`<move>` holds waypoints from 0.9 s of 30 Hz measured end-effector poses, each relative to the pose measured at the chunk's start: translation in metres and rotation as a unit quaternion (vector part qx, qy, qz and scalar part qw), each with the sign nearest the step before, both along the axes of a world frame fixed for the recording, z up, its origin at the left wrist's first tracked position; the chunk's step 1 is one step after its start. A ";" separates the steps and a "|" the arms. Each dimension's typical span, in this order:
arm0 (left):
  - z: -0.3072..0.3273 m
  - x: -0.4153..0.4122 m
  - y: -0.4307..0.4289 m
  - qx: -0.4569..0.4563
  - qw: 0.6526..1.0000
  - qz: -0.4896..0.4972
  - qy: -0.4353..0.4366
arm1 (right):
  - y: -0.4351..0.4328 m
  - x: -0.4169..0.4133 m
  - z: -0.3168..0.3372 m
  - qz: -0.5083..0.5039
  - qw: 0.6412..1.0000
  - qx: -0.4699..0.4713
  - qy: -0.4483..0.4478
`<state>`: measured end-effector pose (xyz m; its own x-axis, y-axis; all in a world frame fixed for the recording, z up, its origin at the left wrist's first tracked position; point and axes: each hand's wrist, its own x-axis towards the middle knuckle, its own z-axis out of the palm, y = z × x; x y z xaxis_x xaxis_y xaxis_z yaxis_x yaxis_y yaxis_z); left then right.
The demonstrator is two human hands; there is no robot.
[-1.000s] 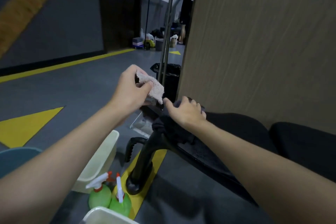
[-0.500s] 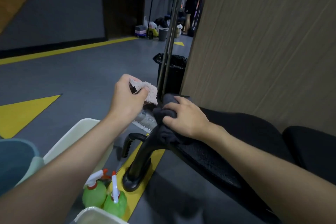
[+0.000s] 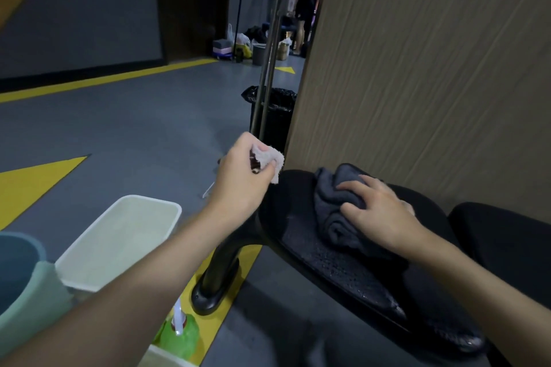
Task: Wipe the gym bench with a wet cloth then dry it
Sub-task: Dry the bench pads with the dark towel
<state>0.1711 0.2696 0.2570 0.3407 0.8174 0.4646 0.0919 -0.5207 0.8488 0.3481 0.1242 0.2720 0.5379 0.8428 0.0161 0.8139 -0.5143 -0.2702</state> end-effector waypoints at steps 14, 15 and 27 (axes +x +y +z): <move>0.004 0.035 -0.032 0.152 0.907 -0.146 0.365 | -0.014 0.013 0.009 -0.044 0.999 -0.025 0.020; 0.001 0.037 -0.030 0.152 0.904 -0.149 0.372 | -0.017 0.014 0.010 -0.035 0.998 -0.050 0.013; 0.002 0.052 -0.036 0.176 0.877 -0.129 0.427 | -0.035 0.042 0.038 0.069 0.987 -0.130 0.064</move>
